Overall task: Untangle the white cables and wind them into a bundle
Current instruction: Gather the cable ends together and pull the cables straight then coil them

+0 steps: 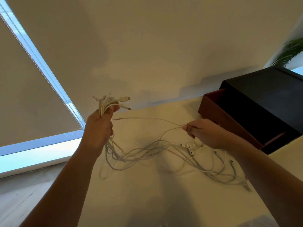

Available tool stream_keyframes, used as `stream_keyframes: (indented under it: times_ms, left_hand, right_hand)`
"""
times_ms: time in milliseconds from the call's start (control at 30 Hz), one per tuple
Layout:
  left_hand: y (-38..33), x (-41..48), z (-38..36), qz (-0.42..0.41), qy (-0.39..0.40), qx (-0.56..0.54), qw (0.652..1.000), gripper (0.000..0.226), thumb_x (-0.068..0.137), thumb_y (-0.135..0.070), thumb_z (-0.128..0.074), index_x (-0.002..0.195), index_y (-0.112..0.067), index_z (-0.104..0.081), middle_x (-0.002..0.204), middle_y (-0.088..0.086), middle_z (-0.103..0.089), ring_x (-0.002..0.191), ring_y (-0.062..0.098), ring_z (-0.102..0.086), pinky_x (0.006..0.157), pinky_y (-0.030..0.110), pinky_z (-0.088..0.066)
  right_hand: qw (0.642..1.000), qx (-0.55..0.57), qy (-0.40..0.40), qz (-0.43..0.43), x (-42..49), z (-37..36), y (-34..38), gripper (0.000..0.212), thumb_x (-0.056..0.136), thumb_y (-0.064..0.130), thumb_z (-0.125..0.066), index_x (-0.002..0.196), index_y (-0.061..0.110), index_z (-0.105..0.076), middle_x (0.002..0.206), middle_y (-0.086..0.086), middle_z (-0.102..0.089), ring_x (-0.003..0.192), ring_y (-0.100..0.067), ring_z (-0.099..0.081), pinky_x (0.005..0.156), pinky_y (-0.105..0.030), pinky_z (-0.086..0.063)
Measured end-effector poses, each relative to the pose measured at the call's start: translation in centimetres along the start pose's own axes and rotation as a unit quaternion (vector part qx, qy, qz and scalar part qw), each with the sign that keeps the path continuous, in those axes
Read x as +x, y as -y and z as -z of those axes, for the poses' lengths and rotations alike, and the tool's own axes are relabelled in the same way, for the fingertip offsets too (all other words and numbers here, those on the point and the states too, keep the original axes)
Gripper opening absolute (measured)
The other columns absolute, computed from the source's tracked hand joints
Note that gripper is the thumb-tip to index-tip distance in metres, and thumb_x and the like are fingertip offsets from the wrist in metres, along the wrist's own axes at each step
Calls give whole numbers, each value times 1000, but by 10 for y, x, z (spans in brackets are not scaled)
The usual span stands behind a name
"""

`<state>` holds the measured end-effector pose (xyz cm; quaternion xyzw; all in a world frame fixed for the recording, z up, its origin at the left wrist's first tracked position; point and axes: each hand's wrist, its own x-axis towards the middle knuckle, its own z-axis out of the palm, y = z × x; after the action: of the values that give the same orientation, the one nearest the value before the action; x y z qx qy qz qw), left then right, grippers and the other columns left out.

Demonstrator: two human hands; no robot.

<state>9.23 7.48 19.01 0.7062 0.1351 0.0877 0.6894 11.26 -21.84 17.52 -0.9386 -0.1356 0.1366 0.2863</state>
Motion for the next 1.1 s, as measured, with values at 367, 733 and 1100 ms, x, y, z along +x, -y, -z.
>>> stream_keyframes:
  times_ms: [367,733,1100]
  left_hand:
    - [-9,-38,-51,-55,197,73,976,31,100,-25,-49,89,-38,-75,51,-7,-24,50,15,-20,47,28,-15]
    - [-6,-34,-49,-9,218,93,971,29,99,-24,-50,79,-22,-71,51,-4,-27,50,15,-21,50,29,-17]
    - [-13,-38,-51,66,238,24,969,34,102,-17,-42,73,-9,-56,49,-7,-24,43,8,-18,42,19,-16]
  right_hand:
    - [995,24,29,95,-11,8,58,41,100,29,-44,64,13,-54,55,6,-44,49,-4,-40,52,-19,-30]
    - [977,-98,-108,154,-12,15,57,38,96,46,-38,79,18,-60,60,5,-54,53,-9,-48,51,-18,-33]
    - [897,-231,-252,281,-7,5,50,39,97,42,-38,78,15,-58,67,5,-56,52,-16,-50,43,-27,-36]
